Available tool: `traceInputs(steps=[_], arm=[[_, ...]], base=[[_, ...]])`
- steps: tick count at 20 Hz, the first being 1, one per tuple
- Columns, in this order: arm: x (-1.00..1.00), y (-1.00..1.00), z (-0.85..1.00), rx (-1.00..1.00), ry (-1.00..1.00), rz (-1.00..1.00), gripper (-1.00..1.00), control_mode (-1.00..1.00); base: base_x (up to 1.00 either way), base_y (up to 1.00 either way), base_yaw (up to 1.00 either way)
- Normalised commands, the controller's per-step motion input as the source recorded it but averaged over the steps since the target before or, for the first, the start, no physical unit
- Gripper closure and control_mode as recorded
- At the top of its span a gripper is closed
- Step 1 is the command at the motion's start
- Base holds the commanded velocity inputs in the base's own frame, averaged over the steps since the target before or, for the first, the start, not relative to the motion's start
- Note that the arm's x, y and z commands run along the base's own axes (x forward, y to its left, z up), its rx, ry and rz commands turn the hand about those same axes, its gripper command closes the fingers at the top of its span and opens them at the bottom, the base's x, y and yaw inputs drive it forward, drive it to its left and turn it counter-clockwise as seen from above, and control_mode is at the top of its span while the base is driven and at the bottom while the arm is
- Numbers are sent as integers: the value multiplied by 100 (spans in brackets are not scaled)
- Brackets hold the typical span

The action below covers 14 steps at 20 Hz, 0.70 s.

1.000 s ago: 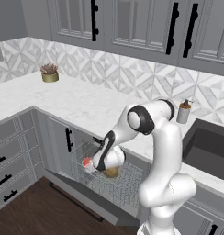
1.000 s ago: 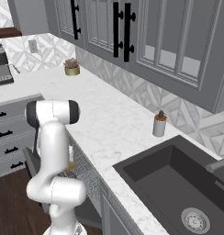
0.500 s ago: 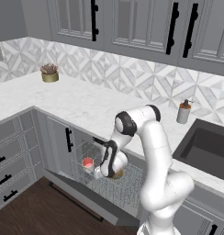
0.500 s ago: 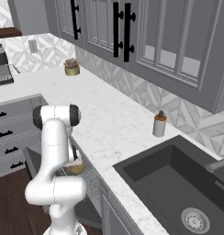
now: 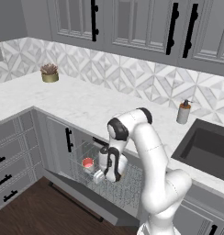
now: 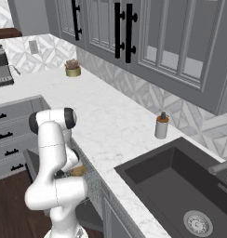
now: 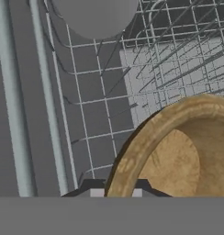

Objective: Pick up the cup and bowl from the counter, place them in the dishwasher, and close the dishwasher door.

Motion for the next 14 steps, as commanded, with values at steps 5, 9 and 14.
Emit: traceInputs(steps=[5,9,14], arm=[[0,22,-12,0,0,8,-100,-100],[0,27,2,0,0,-3,-100,-100],[-19,23,50,0,-3,-10,-100,-100]], base=[[0,0,0],[0,0,0],[0,0,0]])
